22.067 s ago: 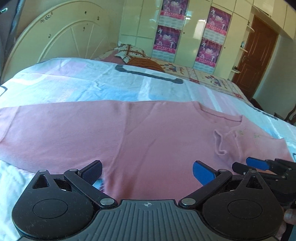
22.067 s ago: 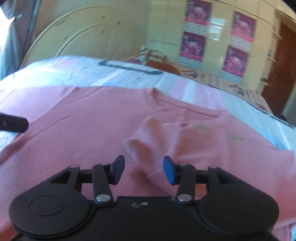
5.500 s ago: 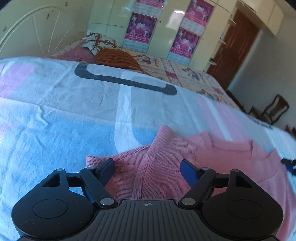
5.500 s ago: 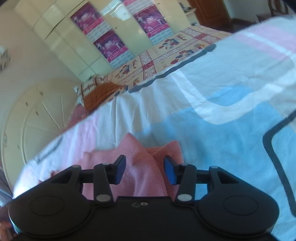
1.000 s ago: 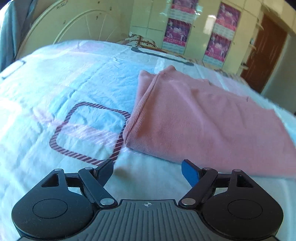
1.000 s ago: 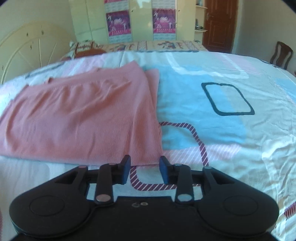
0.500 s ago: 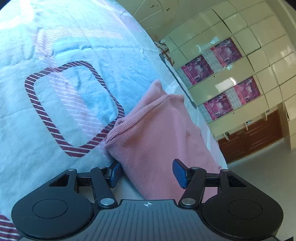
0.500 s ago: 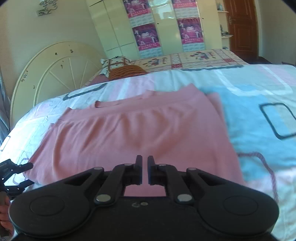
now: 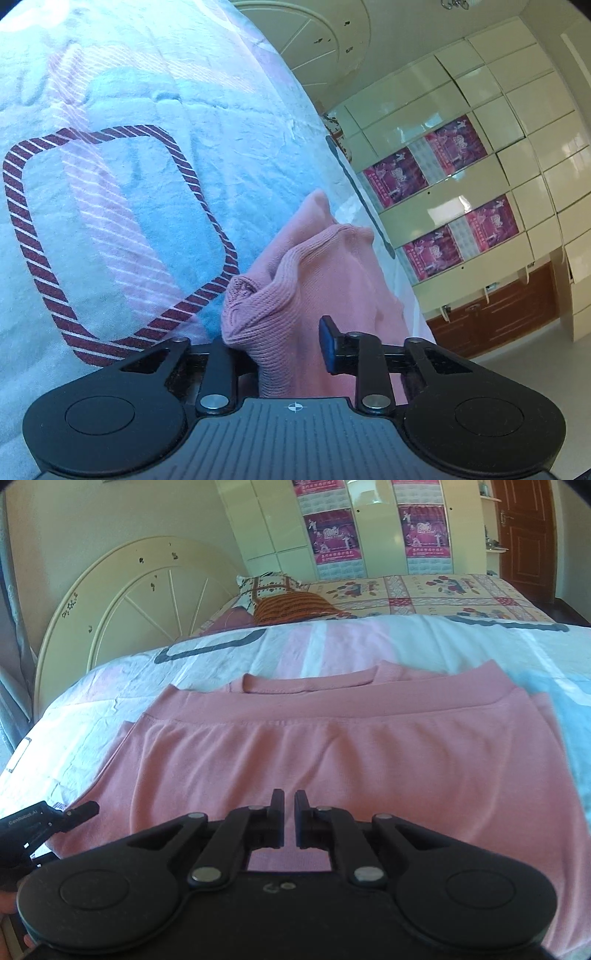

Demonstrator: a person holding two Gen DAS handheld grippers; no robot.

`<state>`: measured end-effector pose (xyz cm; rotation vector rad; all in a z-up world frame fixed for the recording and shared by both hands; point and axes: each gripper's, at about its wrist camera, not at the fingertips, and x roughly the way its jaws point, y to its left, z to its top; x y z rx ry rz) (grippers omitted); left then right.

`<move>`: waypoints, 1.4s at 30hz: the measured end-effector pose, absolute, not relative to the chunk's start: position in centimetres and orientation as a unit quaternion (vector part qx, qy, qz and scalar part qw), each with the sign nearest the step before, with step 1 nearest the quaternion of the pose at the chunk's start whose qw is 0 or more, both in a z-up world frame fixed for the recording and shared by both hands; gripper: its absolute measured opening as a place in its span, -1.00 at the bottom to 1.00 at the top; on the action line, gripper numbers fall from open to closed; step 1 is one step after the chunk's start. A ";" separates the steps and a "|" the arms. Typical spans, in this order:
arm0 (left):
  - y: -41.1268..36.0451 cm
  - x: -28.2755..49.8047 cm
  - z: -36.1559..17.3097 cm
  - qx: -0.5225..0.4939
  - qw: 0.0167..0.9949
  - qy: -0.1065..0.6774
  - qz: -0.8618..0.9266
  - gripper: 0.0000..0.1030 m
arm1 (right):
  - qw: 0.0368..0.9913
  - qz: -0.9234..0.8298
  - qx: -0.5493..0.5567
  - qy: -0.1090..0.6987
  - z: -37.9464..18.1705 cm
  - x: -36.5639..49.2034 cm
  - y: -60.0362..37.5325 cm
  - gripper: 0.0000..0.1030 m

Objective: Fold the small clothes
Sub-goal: 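Grasp a side edge with the left tool and fold it across the sweatshirt, then open the left tool and release the folded side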

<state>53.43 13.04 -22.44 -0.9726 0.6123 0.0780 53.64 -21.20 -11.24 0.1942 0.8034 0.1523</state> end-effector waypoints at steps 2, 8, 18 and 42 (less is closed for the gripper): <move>13.3 53.6 -22.8 -0.464 0.836 0.290 0.036 -0.71 | 0.912 0.078 0.091 0.393 -11.4 54.0 -20.6 -0.89; 13.3 53.8 -22.9 -0.454 0.842 0.290 0.031 -0.76 | 0.909 0.082 0.085 0.399 -11.5 54.7 -19.8 -0.89; 13.1 53.0 -22.7 -0.445 0.846 0.290 0.038 -0.76 | 0.892 0.087 0.061 0.440 -13.5 55.9 -19.0 -0.91; 2.5 53.5 -11.7 -0.364 0.898 0.232 -0.085 -0.84 | 0.902 0.098 0.191 0.374 -12.9 54.1 -26.3 -0.80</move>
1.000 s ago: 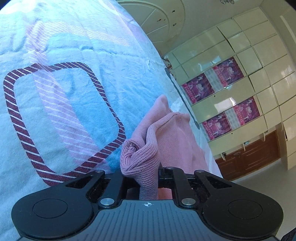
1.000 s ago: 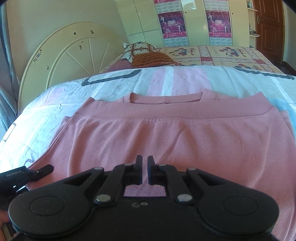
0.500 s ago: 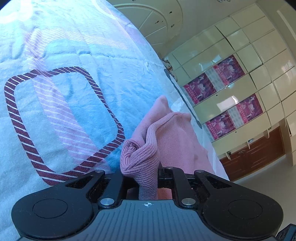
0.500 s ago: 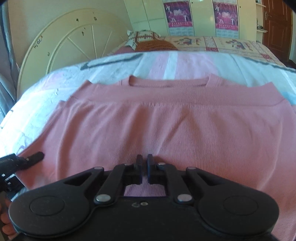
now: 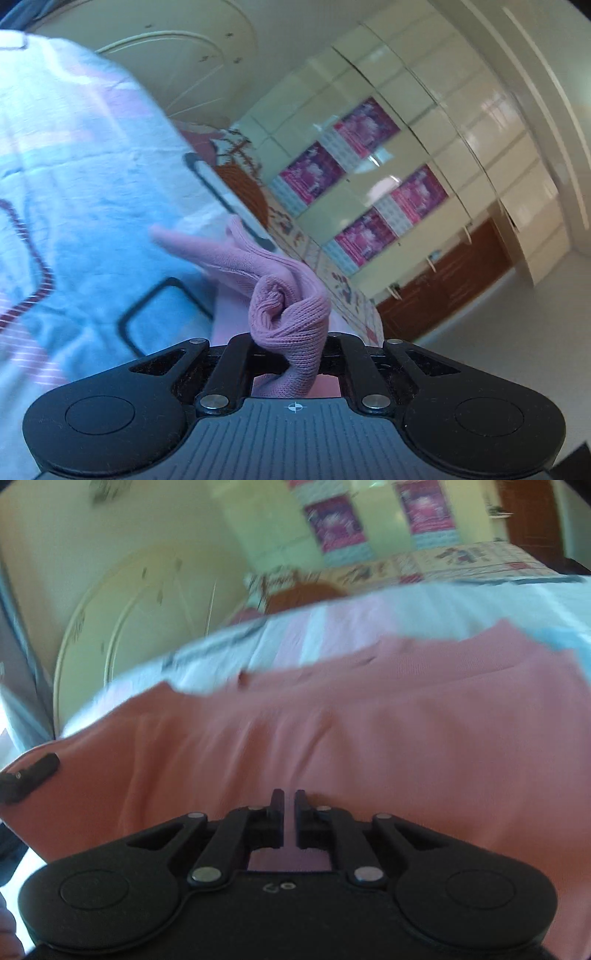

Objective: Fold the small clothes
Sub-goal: 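Open the left tool and release the folded side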

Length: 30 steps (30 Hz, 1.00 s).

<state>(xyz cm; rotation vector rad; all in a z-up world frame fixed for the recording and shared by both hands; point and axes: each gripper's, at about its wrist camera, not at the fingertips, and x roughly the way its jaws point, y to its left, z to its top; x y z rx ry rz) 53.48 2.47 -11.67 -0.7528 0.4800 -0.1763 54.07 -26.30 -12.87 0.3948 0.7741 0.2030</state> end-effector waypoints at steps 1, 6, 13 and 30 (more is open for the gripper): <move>0.5 53.8 -10.9 -0.343 0.903 0.238 -0.101 -0.84 | 0.905 0.086 0.209 0.360 -12.3 53.2 -28.2 -0.80; -11.6 54.8 -9.0 -0.228 0.915 0.283 -0.175 -0.84 | 0.916 0.020 0.266 0.300 -9.5 48.7 -38.9 -0.80; -28.6 52.6 -13.0 0.017 0.878 0.397 -0.269 -0.36 | 0.904 -0.020 0.311 0.293 -9.6 45.1 -48.7 -0.22; -9.3 56.6 -13.1 -0.106 0.907 0.392 -0.113 -0.01 | 0.881 0.109 0.238 0.394 -13.2 52.0 -43.2 -0.14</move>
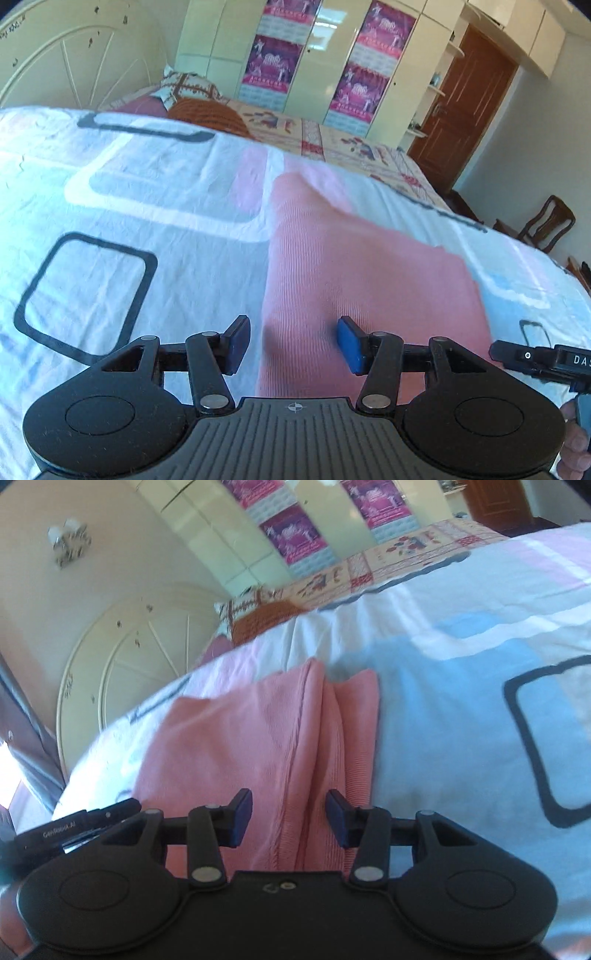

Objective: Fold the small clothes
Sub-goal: 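Open the left tool and release the folded side, then grasp the other side edge with the right tool and fold it across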

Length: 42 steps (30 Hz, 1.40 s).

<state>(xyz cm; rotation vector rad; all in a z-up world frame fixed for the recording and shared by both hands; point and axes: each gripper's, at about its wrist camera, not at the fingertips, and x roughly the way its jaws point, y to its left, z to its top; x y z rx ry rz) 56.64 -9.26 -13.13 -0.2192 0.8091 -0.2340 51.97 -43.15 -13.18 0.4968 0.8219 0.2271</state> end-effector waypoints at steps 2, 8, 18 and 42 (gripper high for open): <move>-9.8 56.8 -14.5 -0.106 0.905 0.396 -0.113 -0.01 | 0.877 0.117 0.216 0.413 -13.5 52.4 -42.2 -0.14; -10.2 58.9 -15.6 -0.128 0.896 0.405 -0.129 0.18 | 0.905 0.095 0.145 0.389 -12.1 52.7 -40.5 -0.26; -8.5 60.1 -17.0 -0.165 0.884 0.409 -0.151 0.32 | 0.880 0.102 0.193 0.422 -13.2 53.0 -40.7 -0.19; -12.1 61.8 -15.5 -0.100 0.876 0.428 -0.197 0.32 | 0.893 0.068 0.173 0.411 -13.2 51.5 -41.5 -0.81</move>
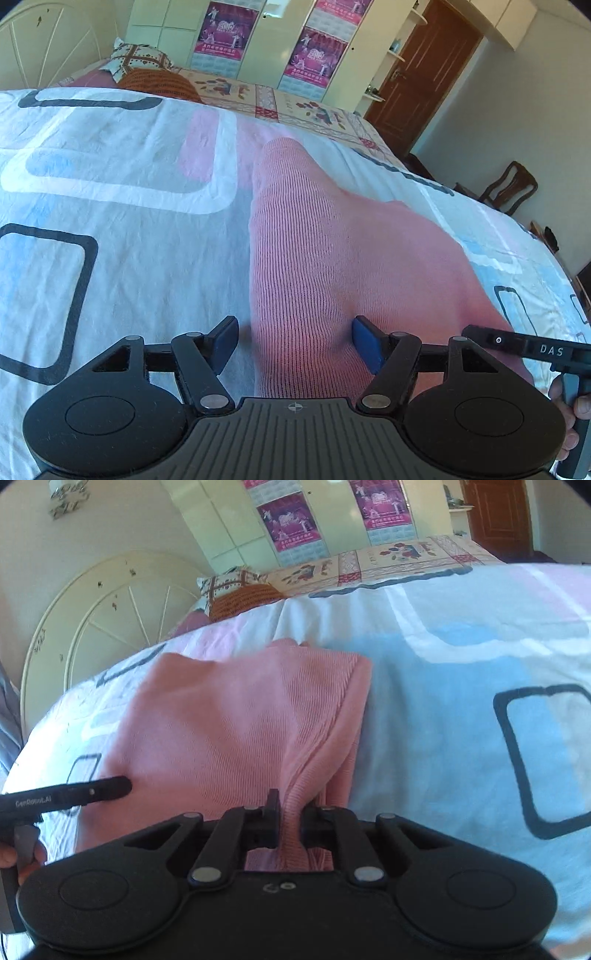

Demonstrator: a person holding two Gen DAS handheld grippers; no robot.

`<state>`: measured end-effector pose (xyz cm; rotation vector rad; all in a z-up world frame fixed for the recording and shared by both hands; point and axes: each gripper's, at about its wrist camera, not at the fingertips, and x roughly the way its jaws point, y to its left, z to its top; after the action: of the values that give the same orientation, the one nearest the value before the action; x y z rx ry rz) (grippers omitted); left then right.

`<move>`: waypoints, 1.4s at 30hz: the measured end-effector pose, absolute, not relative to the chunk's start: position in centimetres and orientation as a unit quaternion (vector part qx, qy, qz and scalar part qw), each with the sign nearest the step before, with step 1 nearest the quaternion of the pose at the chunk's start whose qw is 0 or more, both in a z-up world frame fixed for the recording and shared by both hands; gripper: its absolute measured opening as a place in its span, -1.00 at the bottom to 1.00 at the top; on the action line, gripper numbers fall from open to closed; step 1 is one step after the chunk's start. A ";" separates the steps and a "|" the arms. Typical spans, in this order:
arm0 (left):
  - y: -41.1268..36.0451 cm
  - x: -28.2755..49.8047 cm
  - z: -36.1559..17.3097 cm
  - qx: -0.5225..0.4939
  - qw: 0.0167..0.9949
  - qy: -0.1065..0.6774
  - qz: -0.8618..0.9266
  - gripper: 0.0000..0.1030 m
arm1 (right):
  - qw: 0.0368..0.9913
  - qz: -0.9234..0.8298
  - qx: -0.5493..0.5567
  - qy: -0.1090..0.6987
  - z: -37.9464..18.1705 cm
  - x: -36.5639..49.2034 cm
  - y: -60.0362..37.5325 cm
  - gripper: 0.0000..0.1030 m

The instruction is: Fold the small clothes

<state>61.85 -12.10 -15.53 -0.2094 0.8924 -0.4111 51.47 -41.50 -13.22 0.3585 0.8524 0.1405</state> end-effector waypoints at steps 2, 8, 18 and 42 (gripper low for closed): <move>-11.8 61.7 -15.6 -0.094 0.878 0.425 -0.198 0.32 | 0.893 0.073 0.178 0.406 -12.9 51.5 -41.5 -0.73; -11.3 61.5 -16.0 -0.105 0.876 0.426 -0.199 0.32 | 0.906 0.062 0.148 0.392 -12.3 52.1 -41.7 -0.81; -10.4 57.9 -13.9 -0.084 0.895 0.393 -0.191 0.43 | 0.911 0.041 0.138 0.386 -10.7 49.1 -41.9 -0.66; -17.4 66.7 -13.0 0.041 0.899 0.362 -0.241 -0.06 | 0.919 0.013 0.060 0.390 -10.6 57.4 -39.7 -0.86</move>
<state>66.68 -17.41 -12.98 0.0839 0.7495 -0.4997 57.38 -39.73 -10.64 0.1235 0.8029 0.0262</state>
